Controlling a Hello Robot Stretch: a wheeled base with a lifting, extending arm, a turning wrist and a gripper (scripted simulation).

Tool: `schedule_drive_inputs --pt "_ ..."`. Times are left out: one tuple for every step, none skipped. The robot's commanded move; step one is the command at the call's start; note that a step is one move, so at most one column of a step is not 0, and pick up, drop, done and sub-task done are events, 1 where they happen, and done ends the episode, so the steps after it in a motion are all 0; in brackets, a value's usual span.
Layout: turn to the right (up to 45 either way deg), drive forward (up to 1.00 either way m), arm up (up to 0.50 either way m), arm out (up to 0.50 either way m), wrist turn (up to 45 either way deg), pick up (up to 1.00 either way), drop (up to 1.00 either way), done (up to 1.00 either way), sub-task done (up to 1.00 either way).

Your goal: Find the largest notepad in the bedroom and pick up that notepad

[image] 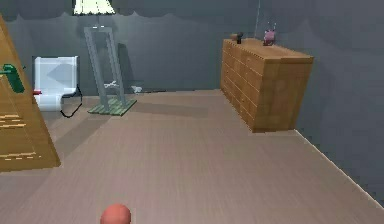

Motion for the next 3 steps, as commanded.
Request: schedule_drive_inputs --pt "-6.0 0.00 0.00 0.00 0.0 0.00 0.00 0.00 0.00" --pt "0.0 0.35 0.00 0.00 0.0 0.00 0.00 0.00 0.00" --pt "39.0 0.00 0.00 0.00 0.0 0.00 0.00 0.00 0.00"
